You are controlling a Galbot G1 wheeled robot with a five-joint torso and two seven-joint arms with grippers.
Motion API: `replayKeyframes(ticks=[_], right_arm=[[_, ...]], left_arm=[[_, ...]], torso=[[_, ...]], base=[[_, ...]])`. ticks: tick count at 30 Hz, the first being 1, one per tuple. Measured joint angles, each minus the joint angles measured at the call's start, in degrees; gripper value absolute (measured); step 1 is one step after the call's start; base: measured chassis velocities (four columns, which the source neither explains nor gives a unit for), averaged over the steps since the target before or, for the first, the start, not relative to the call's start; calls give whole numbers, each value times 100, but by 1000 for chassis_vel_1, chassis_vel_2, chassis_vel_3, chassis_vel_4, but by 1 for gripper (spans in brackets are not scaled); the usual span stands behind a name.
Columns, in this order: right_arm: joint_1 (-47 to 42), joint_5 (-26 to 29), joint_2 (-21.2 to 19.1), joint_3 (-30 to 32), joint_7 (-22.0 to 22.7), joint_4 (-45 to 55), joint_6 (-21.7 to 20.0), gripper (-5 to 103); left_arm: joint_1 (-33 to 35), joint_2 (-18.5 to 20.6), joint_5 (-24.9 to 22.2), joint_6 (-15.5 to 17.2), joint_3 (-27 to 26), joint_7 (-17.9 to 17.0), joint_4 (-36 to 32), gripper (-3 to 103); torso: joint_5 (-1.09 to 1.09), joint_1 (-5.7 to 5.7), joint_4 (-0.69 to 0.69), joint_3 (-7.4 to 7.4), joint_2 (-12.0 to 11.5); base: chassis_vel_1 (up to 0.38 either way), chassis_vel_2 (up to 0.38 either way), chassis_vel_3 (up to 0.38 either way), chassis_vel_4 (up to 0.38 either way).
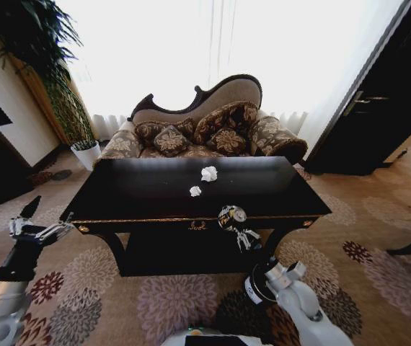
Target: Move to the front of the table and place the trash on the table into the trash bin.
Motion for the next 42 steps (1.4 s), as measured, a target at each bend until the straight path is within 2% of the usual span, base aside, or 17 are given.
replayKeyframes(ticks=[2,5,8,10,12,16,20,23,24,27,29,30,33,36,39,40,42], right_arm=[[-8,192,25,-44,-347,-172,146,0],[-7,201,35,-64,-486,-267,200,0],[57,-62,43,-107,-1004,-677,447,0],[63,-106,41,-114,-1060,-732,476,0],[124,-393,26,-193,-1428,-1172,691,0],[222,-647,21,-273,-1530,-1631,853,0],[369,-978,21,-331,-1261,-2126,940,0],[505,-1539,19,-328,-853,-2513,956,0],[505,-1539,19,-328,-853,-2513,956,0],[600,-2287,15,-337,-429,-2824,912,0],[613,-2428,16,-347,-366,-2887,910,0],[651,-2757,28,-381,-188,-3053,897,0],[701,-2990,72,-432,71,-3243,829,0],[768,-3168,122,-608,776,-3537,579,0],[817,-3224,137,-653,1118,-3628,445,0],[873,-3300,153,-694,1618,-3706,227,0],[942,-3357,155,-740,2223,-3786,-88,0]], left_arm=[[12,9,-27,-11,-26,0,0,100],[15,11,-42,-17,-35,0,-2,100],[18,12,-54,-36,-40,0,-4,100],[18,11,-55,-37,-40,0,-4,100],[13,15,-57,-44,-40,0,-3,100],[6,16,-59,-45,-38,1,2,100],[-2,22,-59,-46,-34,2,19,100],[-5,32,-62,-48,-36,4,35,100],[-5,32,-62,-48,-36,4,35,100],[-14,31,-63,-48,-37,6,49,100],[-16,27,-63,-48,-37,6,51,100],[-21,15,-56,-48,-26,6,51,100],[-21,-2,-41,-48,-11,9,51,100],[-13,-22,-23,-53,-6,14,51,100],[-10,-24,-21,-54,-7,15,51,100],[-5,-27,-19,-54,-10,16,48,100],[-2,-32,-10,-55,-15,17,45,100]], torso=[[0,0,0,0,0],[0,0,0,0,0],[0,1,0,0,0],[0,1,0,0,0],[0,0,0,0,0],[1,0,0,0,0],[1,0,0,0,0],[1,1,0,0,0],[1,1,0,0,0],[0,1,0,0,0],[0,0,0,0,0],[0,0,0,0,0],[1,1,0,0,0],[1,0,0,0,0],[0,1,0,0,0],[1,1,0,0,0],[0,1,0,0,-1]], base=[[0,0,0,0],[0,0,0,0],[0,0,0,0],[0,0,0,0],[0,0,0,0],[0,0,0,0],[0,0,0,0],[0,0,0,0],[0,0,0,0],[0,0,0,0],[0,0,0,0],[0,0,0,0],[0,0,0,0],[0,0,0,0],[0,0,0,0],[0,0,0,0],[0,0,0,0]])
